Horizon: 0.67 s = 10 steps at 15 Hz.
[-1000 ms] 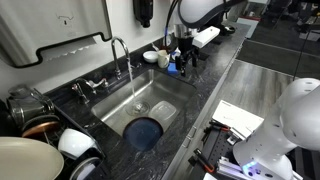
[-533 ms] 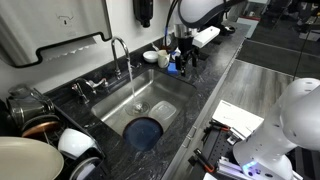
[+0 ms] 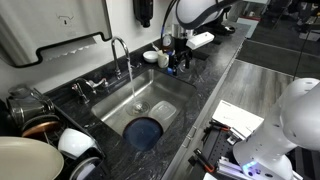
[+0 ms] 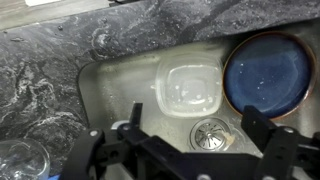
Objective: Put the cup in the sink
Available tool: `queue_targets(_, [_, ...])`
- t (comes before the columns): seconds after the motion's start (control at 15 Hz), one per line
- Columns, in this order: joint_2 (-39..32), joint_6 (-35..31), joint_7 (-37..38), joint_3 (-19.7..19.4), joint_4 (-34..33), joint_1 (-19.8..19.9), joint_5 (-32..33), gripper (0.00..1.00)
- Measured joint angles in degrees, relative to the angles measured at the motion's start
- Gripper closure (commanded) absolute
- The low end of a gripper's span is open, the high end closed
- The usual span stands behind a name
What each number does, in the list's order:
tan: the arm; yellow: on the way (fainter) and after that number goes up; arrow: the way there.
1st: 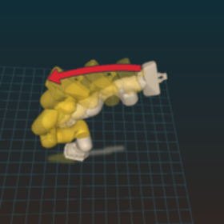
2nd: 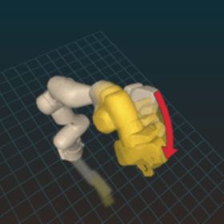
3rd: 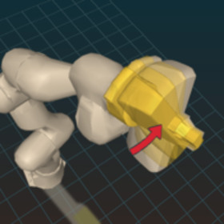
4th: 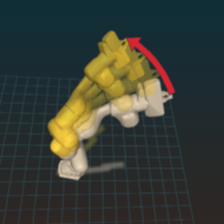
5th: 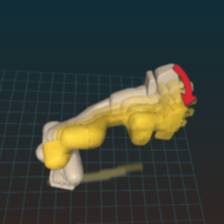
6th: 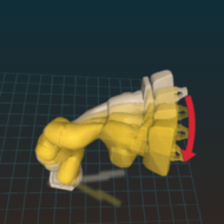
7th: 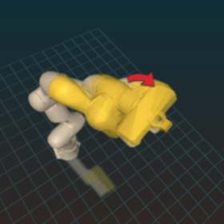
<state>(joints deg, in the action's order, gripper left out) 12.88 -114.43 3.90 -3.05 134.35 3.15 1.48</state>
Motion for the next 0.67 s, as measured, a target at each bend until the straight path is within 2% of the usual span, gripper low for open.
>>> queue_targets(0.2, [-3.59,-7.33,-0.33,-2.17,-0.32,0.27,-2.20,0.00])
queue_targets(0.67, [-11.11,-25.75,-1.86,-4.95,-4.35,2.05,-1.81,0.00])
